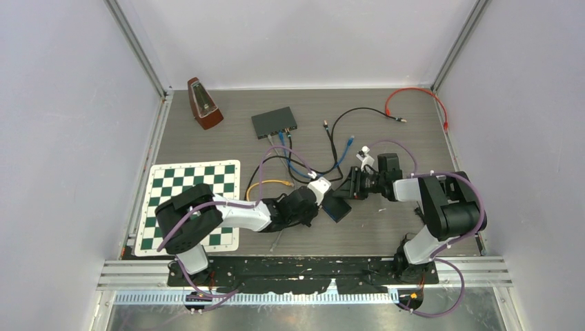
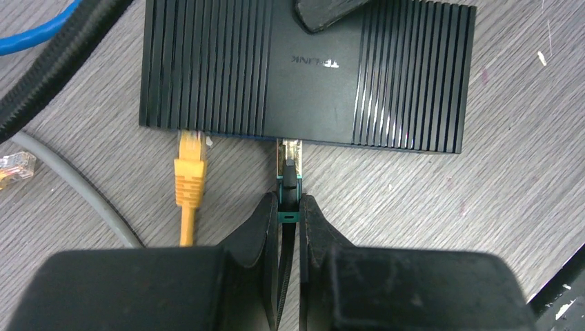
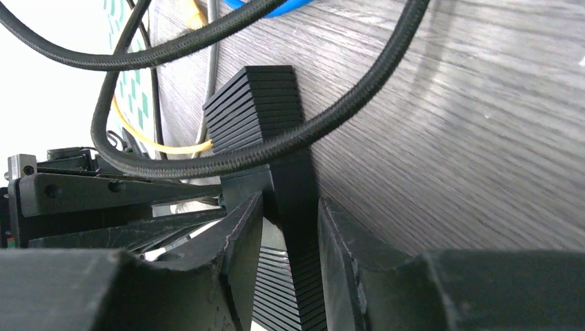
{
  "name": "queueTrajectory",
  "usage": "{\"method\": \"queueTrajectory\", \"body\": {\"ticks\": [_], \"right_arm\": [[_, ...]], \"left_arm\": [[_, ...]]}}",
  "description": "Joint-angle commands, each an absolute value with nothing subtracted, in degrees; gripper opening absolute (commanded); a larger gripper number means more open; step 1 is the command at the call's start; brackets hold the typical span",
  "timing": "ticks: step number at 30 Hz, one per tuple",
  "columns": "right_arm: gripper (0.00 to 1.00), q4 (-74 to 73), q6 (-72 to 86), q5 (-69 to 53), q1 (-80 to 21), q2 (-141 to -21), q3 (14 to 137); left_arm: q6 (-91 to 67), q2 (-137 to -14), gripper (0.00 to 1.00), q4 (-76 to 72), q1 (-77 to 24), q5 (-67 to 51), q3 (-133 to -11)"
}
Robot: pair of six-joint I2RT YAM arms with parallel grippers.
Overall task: Insert the plug into the switch port
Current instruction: Insert the connector into the switch port.
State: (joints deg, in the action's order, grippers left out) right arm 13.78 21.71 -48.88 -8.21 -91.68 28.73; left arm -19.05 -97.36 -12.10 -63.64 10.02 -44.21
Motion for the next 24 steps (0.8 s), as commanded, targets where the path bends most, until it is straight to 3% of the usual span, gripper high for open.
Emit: {"method": "queueTrajectory", "body": {"ticks": [1, 12, 18, 24], "right_arm": [[0.39, 13.73, 23.92, -55.24, -11.43, -95.29, 29.39], [0.38, 12.46, 24.59, -52.68, -14.49, -93.47, 25.54], [0.38, 26.17, 33.66, -51.42, -16.25, -92.40, 18.72], [0.38, 30.98, 36.46, -50.72, -18.03, -94.67, 16.97]], "left_arm": [[-17.30, -98.19, 0.00, -22.56, -63.29, 10.47, -42.26], [-19.39, -98.54, 0.00, -26.47, -61.62, 13.53, -41.58], [-22.34, -99.02, 0.00, -27.08, -60.55, 13.44, -42.06], [-19.51, -100.36, 0.00, -29.69, -60.44, 11.75, -43.11]]}}
